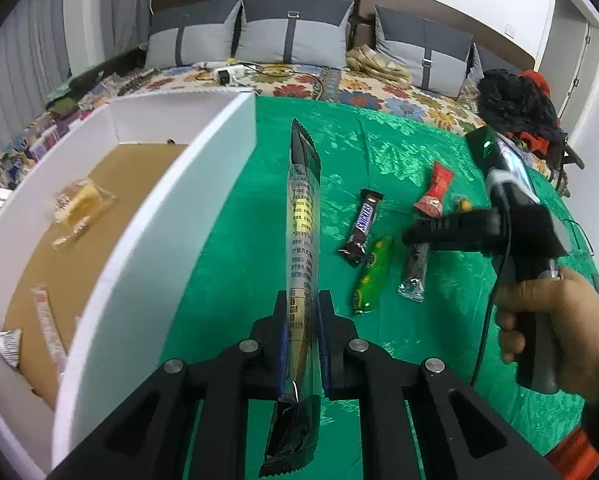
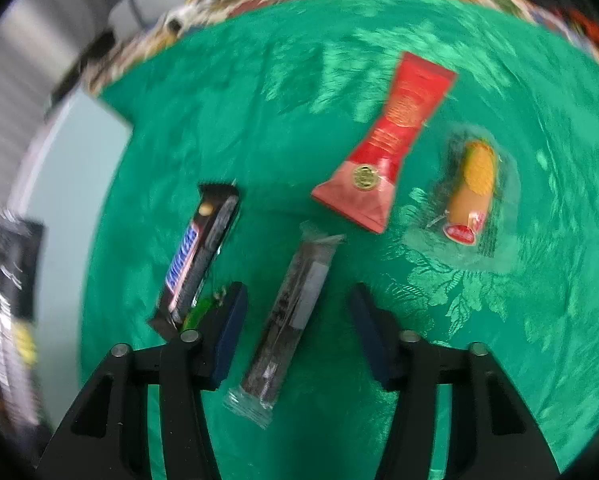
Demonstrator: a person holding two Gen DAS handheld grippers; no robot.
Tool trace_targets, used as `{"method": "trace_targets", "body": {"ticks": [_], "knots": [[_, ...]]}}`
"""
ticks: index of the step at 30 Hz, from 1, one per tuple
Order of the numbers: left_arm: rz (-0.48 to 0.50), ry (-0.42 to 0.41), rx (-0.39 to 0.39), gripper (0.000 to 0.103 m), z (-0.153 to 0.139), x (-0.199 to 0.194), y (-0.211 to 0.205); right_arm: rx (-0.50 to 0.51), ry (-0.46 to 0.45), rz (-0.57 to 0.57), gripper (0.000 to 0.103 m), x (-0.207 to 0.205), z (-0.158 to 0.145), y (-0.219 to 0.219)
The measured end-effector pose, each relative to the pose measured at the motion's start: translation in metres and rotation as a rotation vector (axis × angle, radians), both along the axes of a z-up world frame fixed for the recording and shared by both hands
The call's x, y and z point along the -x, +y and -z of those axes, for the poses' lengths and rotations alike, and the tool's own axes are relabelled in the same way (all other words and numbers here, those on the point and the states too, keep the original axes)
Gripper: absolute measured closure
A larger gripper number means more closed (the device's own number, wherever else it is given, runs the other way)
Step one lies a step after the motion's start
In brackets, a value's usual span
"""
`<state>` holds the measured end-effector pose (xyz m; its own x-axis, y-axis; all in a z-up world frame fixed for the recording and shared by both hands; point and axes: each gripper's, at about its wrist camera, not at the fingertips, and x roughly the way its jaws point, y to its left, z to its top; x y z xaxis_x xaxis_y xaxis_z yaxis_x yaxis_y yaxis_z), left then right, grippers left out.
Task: Organize snacks
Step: 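Grasp a clear ice-pop tube with the left tool while the right tool approaches the Snickers bar, then carry both held sticks over the white box and open both tools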
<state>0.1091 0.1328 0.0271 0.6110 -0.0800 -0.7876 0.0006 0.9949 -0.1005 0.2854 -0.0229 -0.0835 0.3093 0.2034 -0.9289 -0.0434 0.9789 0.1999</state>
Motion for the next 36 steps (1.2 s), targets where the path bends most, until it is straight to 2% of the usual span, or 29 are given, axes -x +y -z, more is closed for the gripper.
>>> {"method": "trace_targets", "body": {"ticks": [1,2,4,7,12,15,19,21,24,27,28,29,30,31,32,34,36], "knots": [[-0.004,-0.003,-0.005,0.091,-0.002,0.0,0.001,0.037,-0.005,-0.026,0.08,0.0,-0.001,0.003],[-0.008,-0.005,-0.008,0.091,-0.003,0.001,0.002,0.048,0.002,-0.035,0.084,0.002,-0.002,0.003],[-0.018,-0.007,-0.002,0.091,-0.007,0.002,0.007,0.028,0.017,0.003,0.085,0.007,-0.005,-0.008],[-0.036,-0.012,0.002,0.091,-0.012,0.003,0.014,-0.021,-0.023,0.031,0.085,0.018,-0.023,-0.023],[-0.06,-0.038,-0.008,0.091,-0.025,0.011,0.023,-0.069,-0.089,-0.005,0.085,0.037,-0.065,-0.025],[-0.071,-0.044,0.043,0.091,-0.039,0.015,0.038,-0.124,-0.136,-0.048,0.085,0.051,-0.094,-0.014],[-0.148,-0.069,0.132,0.091,-0.062,0.023,0.091,-0.248,-0.189,-0.157,0.085,0.063,-0.141,0.046],[-0.211,-0.086,0.125,0.091,-0.072,0.029,0.128,-0.32,-0.205,-0.219,0.085,0.072,-0.162,0.079],[-0.305,-0.081,0.086,0.091,-0.073,0.037,0.178,-0.444,-0.188,-0.33,0.085,0.079,-0.183,0.149],[-0.367,-0.032,0.06,0.091,-0.059,0.046,0.219,-0.473,-0.179,-0.41,0.084,0.086,-0.187,0.201],[-0.386,-0.01,0.048,0.087,-0.052,0.048,0.227,-0.474,-0.186,-0.44,0.08,0.088,-0.186,0.222],[-0.411,0.012,0.037,0.081,-0.044,0.05,0.235,-0.481,-0.184,-0.459,0.071,0.09,-0.182,0.236],[-0.437,0.04,0.034,0.055,-0.034,0.052,0.242,-0.484,-0.162,-0.481,0.059,0.089,-0.172,0.252],[-0.456,0.059,0.036,0.026,-0.026,0.055,0.247,-0.475,-0.146,-0.481,0.042,0.089,-0.166,0.259],[-0.474,0.062,0.036,0.019,-0.021,0.061,0.25,-0.465,-0.143,-0.47,0.041,0.088,-0.159,0.262],[-0.498,0.028,0.034,0.018,-0.015,0.073,0.248,-0.446,-0.171,-0.457,0.041,0.097,-0.151,0.259],[-0.486,0.018,0.048,0.017,-0.011,0.079,0.239,-0.385,-0.219,-0.47,0.041,0.103,-0.148,0.252]]}}
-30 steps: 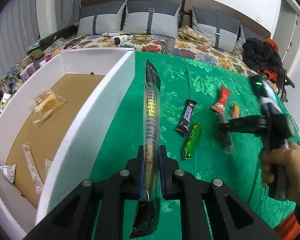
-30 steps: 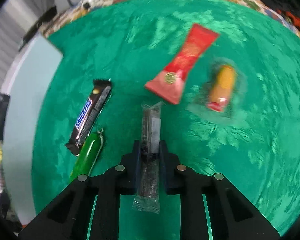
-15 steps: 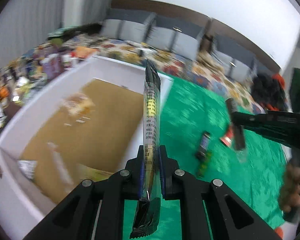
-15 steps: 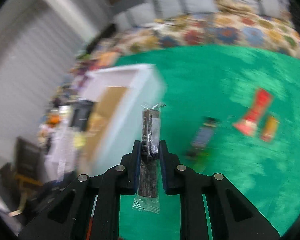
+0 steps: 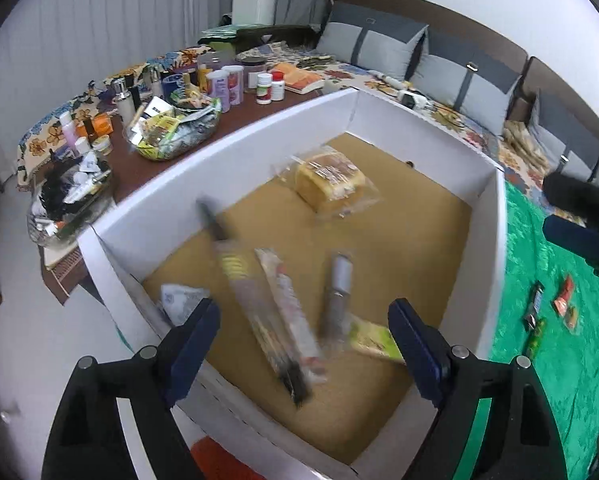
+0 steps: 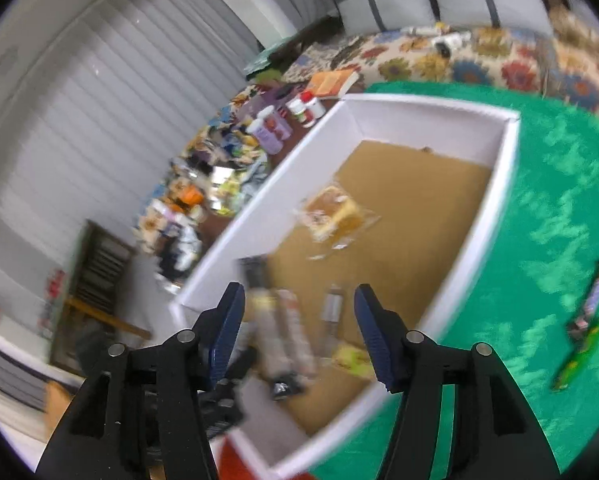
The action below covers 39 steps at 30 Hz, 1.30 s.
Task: Organize snacks
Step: 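Carry both held sticks over the white box and open both tools, then grasp the green tube snack with the left tool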
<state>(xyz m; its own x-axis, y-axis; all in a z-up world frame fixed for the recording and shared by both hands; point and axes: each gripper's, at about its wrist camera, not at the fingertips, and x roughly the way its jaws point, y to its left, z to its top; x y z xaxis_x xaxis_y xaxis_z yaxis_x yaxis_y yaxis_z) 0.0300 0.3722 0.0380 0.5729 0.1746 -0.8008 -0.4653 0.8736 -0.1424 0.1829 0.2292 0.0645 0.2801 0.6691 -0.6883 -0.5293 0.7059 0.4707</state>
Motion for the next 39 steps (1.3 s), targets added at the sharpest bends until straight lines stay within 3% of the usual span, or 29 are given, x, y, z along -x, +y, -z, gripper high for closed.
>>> {"method": "trace_targets", "body": {"ticks": [4,7,17,22,26,31,34,39], "knots": [[0.021,-0.017,0.026,0.017,0.003,-0.001,-0.017,0.119,-0.157,0.021,0.04,0.01,0.002,-0.028],[0.036,-0.036,0.036,0.017,0.0,0.004,-0.031,0.183,-0.212,0.054,0.04,0.012,0.0,-0.052],[0.046,-0.111,0.044,0.017,-0.023,0.021,-0.043,0.246,-0.424,0.061,0.034,0.045,-0.031,-0.087],[0.045,-0.114,0.067,0.017,-0.021,0.023,-0.048,0.278,-0.498,0.12,0.029,0.062,-0.031,-0.129],[0.064,-0.116,0.055,0.017,-0.018,0.027,-0.062,0.322,-0.435,0.219,0.029,0.063,-0.003,-0.185],[0.117,-0.121,0.057,0.017,-0.017,0.029,-0.087,0.395,-0.29,0.435,0.029,0.07,0.064,-0.29],[0.175,-0.137,0.057,0.017,-0.019,0.027,-0.114,0.417,-0.209,0.569,0.029,0.085,0.099,-0.353],[0.355,-0.104,0.098,0.017,-0.013,0.005,-0.176,0.417,-0.177,0.675,0.029,0.111,0.129,-0.405]]}}
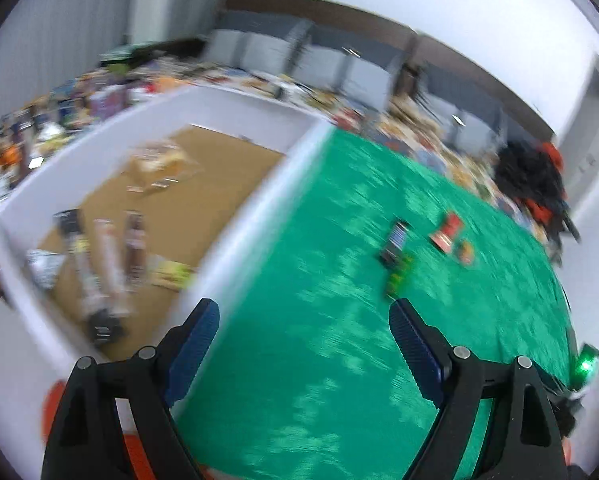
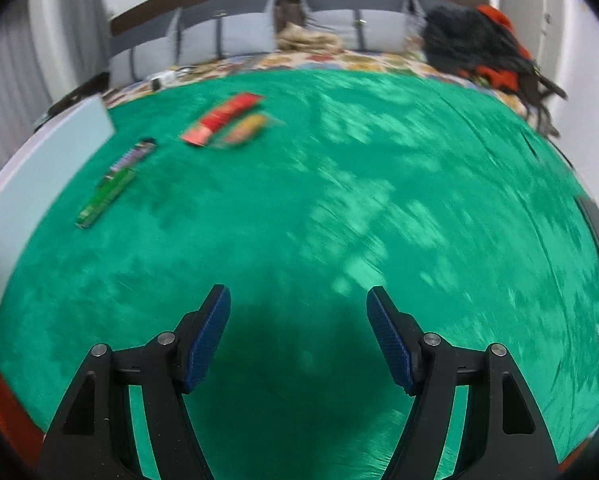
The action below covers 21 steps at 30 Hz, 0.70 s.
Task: Organize snacks
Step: 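Grasp the green tube snack with the left tool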
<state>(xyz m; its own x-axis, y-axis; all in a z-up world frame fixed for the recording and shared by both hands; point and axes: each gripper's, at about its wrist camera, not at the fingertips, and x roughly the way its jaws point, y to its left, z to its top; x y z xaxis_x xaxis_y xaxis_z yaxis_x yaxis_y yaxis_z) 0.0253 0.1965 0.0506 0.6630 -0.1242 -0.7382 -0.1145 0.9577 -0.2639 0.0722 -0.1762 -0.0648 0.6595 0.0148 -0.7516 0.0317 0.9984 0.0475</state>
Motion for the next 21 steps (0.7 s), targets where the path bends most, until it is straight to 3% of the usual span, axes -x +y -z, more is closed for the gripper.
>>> {"method": "trace_targets", "body": {"ticks": [3,6,12,14,16,20,21], "knots": [[0.114,0.046,-0.016,0.017,0.011,-0.018,-0.039,-0.021,-0.002,0.017,0.029,0.007,0.008,-0.009],[0.193,0.078,-0.091,0.017,0.023,-0.039,-0.073,-0.054,-0.006,0.024,0.029,0.006,0.014,-0.014],[0.275,0.1,-0.204,0.017,0.052,-0.099,-0.12,-0.058,-0.019,-0.001,0.024,0.01,0.019,-0.014],[0.294,0.118,-0.239,0.021,0.065,-0.12,-0.133,-0.002,-0.01,-0.016,0.02,0.01,0.021,-0.005],[0.307,0.151,-0.29,0.03,0.081,-0.141,-0.145,0.071,0.008,-0.038,0.018,0.009,0.024,0.007],[0.295,0.233,-0.317,0.037,0.108,-0.167,-0.158,0.055,0.003,-0.059,0.018,0.01,0.025,0.006],[0.288,0.248,-0.31,0.043,0.113,-0.17,-0.158,0.055,0.001,-0.062,0.018,0.01,0.024,0.006]]}}
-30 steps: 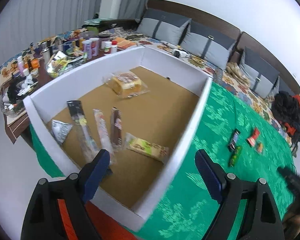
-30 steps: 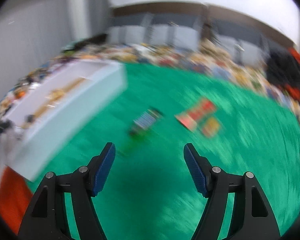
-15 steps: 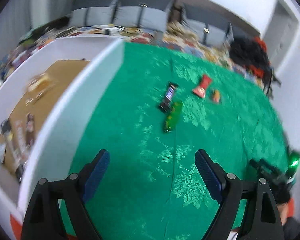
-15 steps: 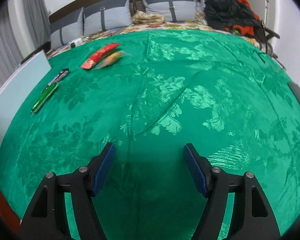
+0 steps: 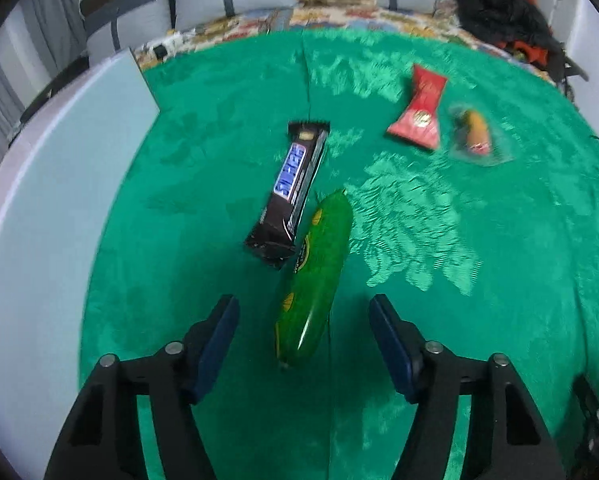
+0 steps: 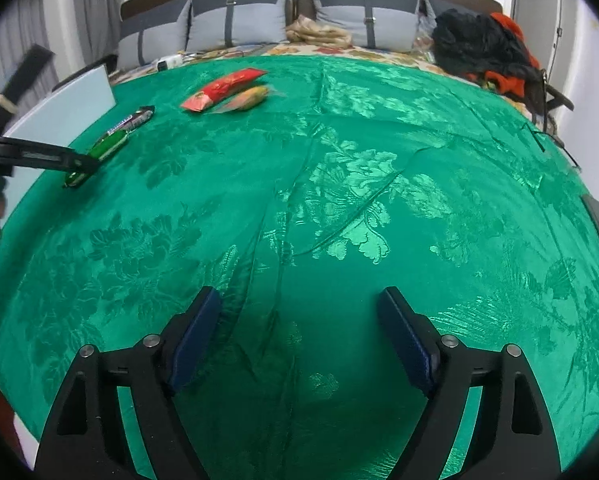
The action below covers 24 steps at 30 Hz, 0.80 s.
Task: Organize snacks
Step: 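Grasp the green tube snack with the left tool, then grasp the clear-wrapped corn sausage with the right tool while the left holds the green snack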
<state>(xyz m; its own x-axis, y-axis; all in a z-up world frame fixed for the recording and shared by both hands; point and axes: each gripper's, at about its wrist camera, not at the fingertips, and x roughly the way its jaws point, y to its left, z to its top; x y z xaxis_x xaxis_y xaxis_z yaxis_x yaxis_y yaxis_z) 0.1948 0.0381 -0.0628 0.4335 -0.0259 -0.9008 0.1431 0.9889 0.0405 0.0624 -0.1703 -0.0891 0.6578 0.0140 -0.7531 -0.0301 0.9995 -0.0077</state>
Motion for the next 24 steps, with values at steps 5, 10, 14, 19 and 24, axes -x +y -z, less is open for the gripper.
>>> {"method": "trace_targets", "body": {"ticks": [5,10,14,19,24], "knots": [[-0.016,-0.007,0.087,0.08,-0.003,0.014,0.008,0.004,0.0,0.0,0.018,-0.001,0.0,0.001],[0.033,0.029,0.149,0.079,-0.003,0.061,0.008,0.004,0.0,-0.001,0.018,0.0,-0.001,0.001],[-0.007,0.011,0.213,0.047,-0.003,0.076,0.014,0.004,0.0,0.0,0.018,0.0,0.0,0.001],[-0.062,-0.037,0.191,0.025,0.001,0.064,0.017,0.003,-0.001,-0.002,0.018,0.0,-0.001,0.001],[0.005,-0.116,0.06,0.01,0.009,0.058,0.007,0.004,-0.001,-0.002,0.018,0.0,-0.001,0.001]]}}
